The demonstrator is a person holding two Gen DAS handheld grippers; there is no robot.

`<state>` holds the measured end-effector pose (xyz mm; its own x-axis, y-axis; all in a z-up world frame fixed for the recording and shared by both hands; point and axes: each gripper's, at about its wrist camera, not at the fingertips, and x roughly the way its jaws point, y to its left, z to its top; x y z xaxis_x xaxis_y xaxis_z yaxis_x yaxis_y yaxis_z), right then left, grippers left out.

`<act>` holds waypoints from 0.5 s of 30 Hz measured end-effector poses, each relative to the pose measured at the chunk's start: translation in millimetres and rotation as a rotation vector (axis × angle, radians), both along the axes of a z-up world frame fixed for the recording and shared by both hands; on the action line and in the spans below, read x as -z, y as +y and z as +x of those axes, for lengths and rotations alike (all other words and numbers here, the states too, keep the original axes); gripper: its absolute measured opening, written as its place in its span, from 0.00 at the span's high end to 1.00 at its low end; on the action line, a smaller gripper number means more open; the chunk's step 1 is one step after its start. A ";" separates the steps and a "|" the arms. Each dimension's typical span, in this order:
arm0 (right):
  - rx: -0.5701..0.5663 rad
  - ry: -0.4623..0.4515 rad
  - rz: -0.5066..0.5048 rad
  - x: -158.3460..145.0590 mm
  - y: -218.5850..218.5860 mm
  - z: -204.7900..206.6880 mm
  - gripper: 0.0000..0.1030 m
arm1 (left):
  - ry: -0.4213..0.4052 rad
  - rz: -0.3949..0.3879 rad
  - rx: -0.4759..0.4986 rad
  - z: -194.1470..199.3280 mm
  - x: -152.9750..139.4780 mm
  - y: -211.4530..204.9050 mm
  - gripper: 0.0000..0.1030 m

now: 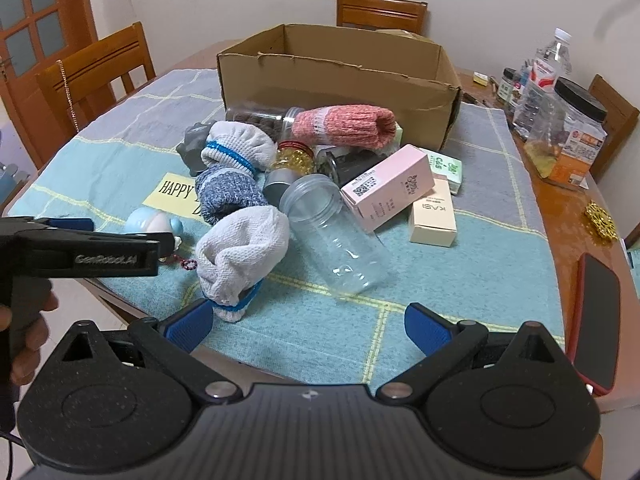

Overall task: Organize objects
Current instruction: 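Move both tools toward the light-blue toy and white sock, then grasp the light-blue toy with the left tool while the right tool grasps the white sock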

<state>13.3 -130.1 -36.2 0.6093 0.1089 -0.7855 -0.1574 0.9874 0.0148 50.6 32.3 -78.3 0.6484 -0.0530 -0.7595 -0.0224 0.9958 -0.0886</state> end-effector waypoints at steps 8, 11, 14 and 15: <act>-0.054 0.002 -0.021 0.1 9.5 4.0 0.00 | 0.001 -0.059 0.011 11.6 12.5 -3.7 0.32; -0.065 0.004 -0.029 0.4 11.8 6.4 0.00 | -0.002 -0.062 0.013 13.9 11.9 -4.2 0.38; -0.073 0.003 -0.037 0.6 14.6 8.4 0.00 | 0.000 -0.057 0.013 13.8 11.1 -3.6 0.47; -0.077 0.003 -0.038 0.7 15.6 9.1 0.00 | 0.001 -0.051 0.016 13.3 11.0 -3.5 0.47</act>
<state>22.3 -114.6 -36.9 0.5978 0.1250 -0.7918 -0.2327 0.9723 -0.0223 63.9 28.9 -89.3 0.6461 -0.1021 -0.7564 -0.0064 0.9903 -0.1391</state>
